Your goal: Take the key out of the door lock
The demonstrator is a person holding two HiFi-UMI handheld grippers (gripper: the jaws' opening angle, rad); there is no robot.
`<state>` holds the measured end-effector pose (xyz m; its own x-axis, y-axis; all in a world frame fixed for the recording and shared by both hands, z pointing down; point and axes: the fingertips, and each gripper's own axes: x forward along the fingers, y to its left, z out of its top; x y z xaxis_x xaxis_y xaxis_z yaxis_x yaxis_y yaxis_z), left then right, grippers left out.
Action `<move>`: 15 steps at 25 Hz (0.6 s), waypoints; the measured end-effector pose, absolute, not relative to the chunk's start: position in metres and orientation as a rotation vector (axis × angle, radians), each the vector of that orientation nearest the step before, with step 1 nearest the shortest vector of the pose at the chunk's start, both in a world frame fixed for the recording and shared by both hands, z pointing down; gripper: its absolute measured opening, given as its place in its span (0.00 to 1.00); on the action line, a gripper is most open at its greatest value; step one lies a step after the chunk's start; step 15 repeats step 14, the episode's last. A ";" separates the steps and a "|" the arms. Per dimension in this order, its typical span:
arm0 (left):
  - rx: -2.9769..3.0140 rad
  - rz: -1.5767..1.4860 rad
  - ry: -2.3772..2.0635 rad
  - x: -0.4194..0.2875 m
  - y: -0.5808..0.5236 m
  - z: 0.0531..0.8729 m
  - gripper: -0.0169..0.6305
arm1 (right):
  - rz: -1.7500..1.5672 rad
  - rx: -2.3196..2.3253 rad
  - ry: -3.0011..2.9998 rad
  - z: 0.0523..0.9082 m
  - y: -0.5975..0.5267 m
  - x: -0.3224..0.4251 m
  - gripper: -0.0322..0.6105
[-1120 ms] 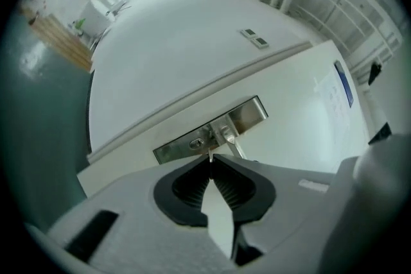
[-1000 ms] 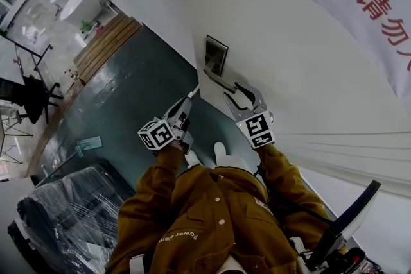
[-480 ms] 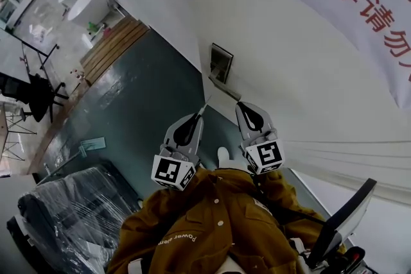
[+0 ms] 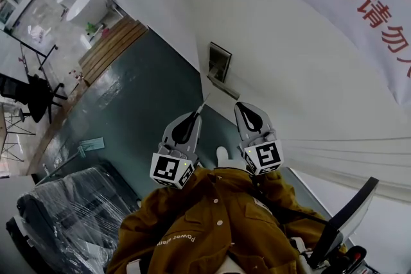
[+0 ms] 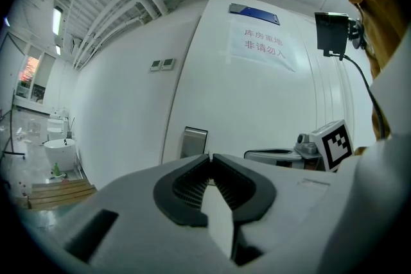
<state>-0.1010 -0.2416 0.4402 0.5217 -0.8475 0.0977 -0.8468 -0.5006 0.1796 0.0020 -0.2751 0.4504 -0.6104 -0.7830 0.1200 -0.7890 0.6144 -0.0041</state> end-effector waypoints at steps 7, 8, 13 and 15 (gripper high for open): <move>2.558 -0.006 -1.429 -0.098 -0.236 0.441 0.06 | 0.088 1.312 -2.734 0.450 -0.269 -0.006 0.06; 2.554 -0.010 -1.432 -0.099 -0.236 0.441 0.06 | 0.089 1.312 -2.733 0.450 -0.268 -0.005 0.06; 2.556 -0.005 -1.432 -0.100 -0.235 0.441 0.06 | 0.087 1.313 -2.726 0.451 -0.268 -0.003 0.06; 2.560 0.000 -1.431 -0.100 -0.235 0.442 0.06 | 0.086 1.315 -2.725 0.451 -0.268 -0.003 0.06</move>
